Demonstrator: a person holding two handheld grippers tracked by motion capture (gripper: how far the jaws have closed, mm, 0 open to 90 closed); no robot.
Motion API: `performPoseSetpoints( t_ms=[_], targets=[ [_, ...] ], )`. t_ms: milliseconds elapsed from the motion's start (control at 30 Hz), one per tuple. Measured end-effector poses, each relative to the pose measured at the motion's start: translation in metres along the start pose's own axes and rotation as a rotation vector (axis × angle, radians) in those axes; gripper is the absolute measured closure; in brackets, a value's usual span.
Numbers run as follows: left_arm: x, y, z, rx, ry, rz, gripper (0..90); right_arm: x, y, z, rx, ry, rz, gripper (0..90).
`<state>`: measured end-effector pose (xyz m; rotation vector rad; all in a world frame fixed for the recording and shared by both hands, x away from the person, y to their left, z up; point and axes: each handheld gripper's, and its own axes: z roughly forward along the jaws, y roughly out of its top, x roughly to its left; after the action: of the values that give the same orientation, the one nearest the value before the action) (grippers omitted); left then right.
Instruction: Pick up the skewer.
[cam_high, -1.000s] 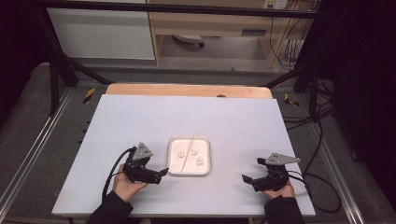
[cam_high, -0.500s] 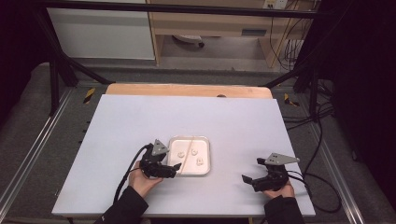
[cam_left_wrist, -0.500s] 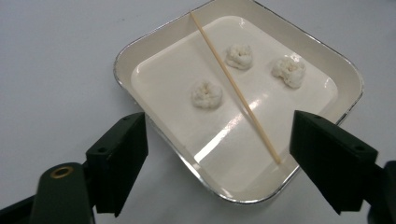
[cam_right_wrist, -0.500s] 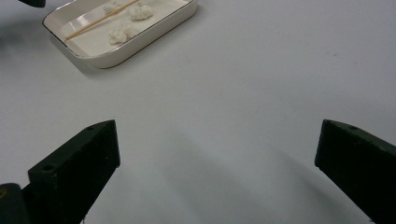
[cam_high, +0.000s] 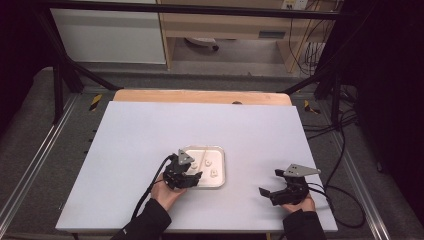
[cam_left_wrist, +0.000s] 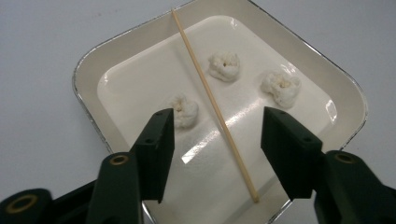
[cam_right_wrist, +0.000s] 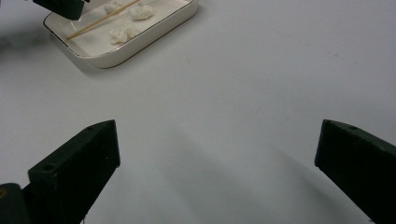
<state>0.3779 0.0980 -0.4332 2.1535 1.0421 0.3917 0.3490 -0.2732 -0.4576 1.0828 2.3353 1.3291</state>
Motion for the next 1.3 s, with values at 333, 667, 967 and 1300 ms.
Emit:
performPoseSetpoints(
  t_ms=[333, 667, 967, 1300],
  targets=[
    [-0.009, 0.001, 0.011, 0.017, 0.031, -0.007, 67.9, 0.000, 0.000, 0.000, -0.001, 0.004, 0.002, 0.8],
    [-0.015, 0.001, 0.016, 0.021, 0.069, -0.014, 77.4, 0.000, 0.000, 0.000, -0.001, 0.006, 0.001, 0.9],
    [-0.018, -0.002, 0.017, 0.000, 0.090, -0.043, 86.7, 0.000, 0.000, 0.001, 0.003, 0.006, -0.005, 0.9],
    [-0.015, -0.004, 0.012, -0.048, 0.080, -0.060, 88.2, 0.000, 0.000, 0.001, 0.006, 0.007, -0.006, 0.9]
  ],
)
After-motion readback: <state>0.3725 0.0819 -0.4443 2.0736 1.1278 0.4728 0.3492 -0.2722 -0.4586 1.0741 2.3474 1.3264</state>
